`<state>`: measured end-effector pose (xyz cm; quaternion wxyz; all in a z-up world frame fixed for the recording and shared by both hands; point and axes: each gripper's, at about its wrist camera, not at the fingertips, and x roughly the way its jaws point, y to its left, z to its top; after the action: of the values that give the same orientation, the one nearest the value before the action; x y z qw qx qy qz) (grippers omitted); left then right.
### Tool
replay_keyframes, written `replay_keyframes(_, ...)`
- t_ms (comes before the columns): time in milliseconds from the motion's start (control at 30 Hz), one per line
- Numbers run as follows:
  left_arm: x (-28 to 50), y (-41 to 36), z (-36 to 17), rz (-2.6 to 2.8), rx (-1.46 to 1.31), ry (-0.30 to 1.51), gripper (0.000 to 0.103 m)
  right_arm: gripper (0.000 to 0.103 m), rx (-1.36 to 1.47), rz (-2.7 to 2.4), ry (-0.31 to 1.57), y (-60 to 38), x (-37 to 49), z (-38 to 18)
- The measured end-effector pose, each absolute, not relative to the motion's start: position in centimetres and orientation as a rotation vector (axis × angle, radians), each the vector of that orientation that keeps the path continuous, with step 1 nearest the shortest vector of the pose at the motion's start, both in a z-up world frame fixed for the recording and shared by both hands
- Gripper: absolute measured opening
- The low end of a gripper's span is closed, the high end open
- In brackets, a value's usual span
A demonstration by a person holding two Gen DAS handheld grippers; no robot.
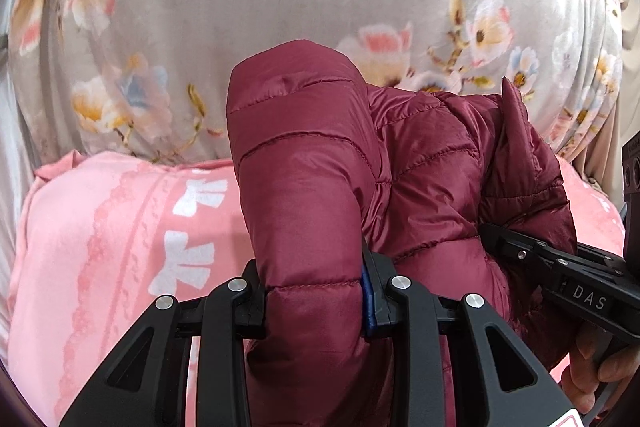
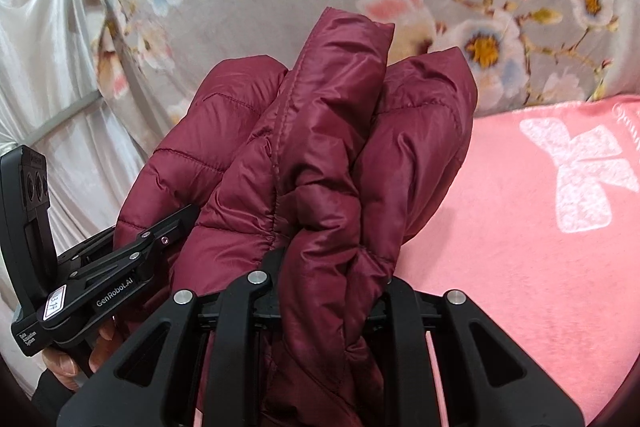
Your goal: Fold large clothes
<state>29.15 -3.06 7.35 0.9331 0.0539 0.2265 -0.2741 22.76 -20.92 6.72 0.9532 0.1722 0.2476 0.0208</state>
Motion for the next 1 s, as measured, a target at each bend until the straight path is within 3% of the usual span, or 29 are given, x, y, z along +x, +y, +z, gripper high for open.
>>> replay_keyframes(533,35.8,-2.3,-2.4,-0.567,0.044,0.589,0.031,0.018,0.394,0.011,0.654,-21.4,28.6,-2.4)
replay_keyframes(733,37.2,-1.5,-4.2,-0.547,-0.005,0.627,0.043,0.027,0.435,-0.006,0.666,-22.5,28.9,-4.4)
replay_keyframes(900,37.7,-1.1,-4.0,-0.487,-0.024,0.664,0.060,0.036,0.465,-0.013,0.683,-23.1,28.6,-4.1)
replay_keyframes(1000,37.2,0.8,-2.4,-0.430,-0.069,0.676,0.059,0.038,0.480,-0.044,0.683,-24.0,26.8,-2.7)
